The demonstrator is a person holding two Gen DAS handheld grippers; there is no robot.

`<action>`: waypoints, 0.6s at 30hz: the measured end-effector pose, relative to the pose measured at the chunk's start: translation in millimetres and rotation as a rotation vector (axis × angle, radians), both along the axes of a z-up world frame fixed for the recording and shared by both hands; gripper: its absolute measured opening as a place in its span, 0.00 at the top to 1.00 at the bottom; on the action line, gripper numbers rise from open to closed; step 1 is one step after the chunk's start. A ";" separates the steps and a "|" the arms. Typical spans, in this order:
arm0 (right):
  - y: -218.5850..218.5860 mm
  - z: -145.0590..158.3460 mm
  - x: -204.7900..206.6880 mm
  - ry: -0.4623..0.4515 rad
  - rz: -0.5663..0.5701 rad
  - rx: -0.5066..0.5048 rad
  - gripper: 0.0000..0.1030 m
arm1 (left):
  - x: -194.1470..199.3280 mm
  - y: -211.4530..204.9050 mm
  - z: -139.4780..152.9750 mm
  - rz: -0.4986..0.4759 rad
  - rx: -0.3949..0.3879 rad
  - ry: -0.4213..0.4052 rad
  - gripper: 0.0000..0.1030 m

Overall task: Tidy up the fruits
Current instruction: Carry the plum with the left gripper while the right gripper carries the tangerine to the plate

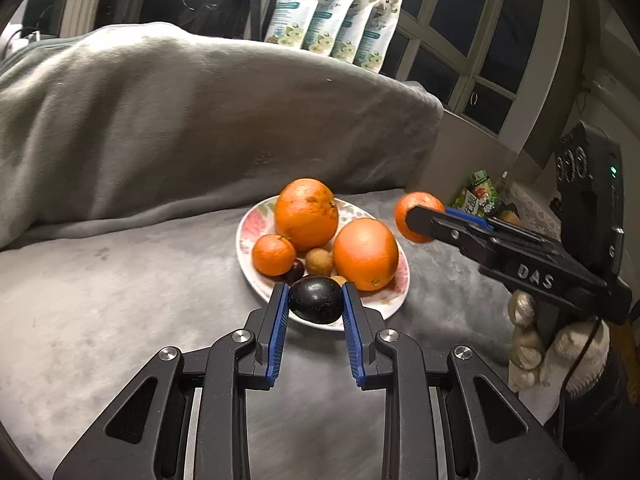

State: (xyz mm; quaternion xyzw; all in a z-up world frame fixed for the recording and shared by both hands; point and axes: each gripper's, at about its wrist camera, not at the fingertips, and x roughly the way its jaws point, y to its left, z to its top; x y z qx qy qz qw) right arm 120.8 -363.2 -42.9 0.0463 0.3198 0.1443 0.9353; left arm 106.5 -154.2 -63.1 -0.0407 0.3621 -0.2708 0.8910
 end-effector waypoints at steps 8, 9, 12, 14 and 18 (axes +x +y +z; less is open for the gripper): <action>-17.9 -2.8 28.0 0.022 -0.017 0.020 0.59 | 7.7 -14.4 -3.1 -0.016 0.011 0.007 0.76; -19.0 -3.5 31.8 0.024 -0.017 0.020 0.59 | 8.8 -16.4 -3.8 -0.018 0.013 0.008 0.76; -22.0 -7.8 43.6 0.035 -0.019 0.017 0.59 | 11.7 -21.7 -5.5 -0.024 0.016 0.012 0.76; -24.4 -11.9 51.4 0.047 -0.020 0.019 0.59 | 14.1 -25.4 -6.3 -0.029 0.020 0.013 0.76; -28.6 -20.2 65.0 0.071 -0.024 0.028 0.59 | 17.8 -30.4 -7.5 -0.033 0.026 0.016 0.76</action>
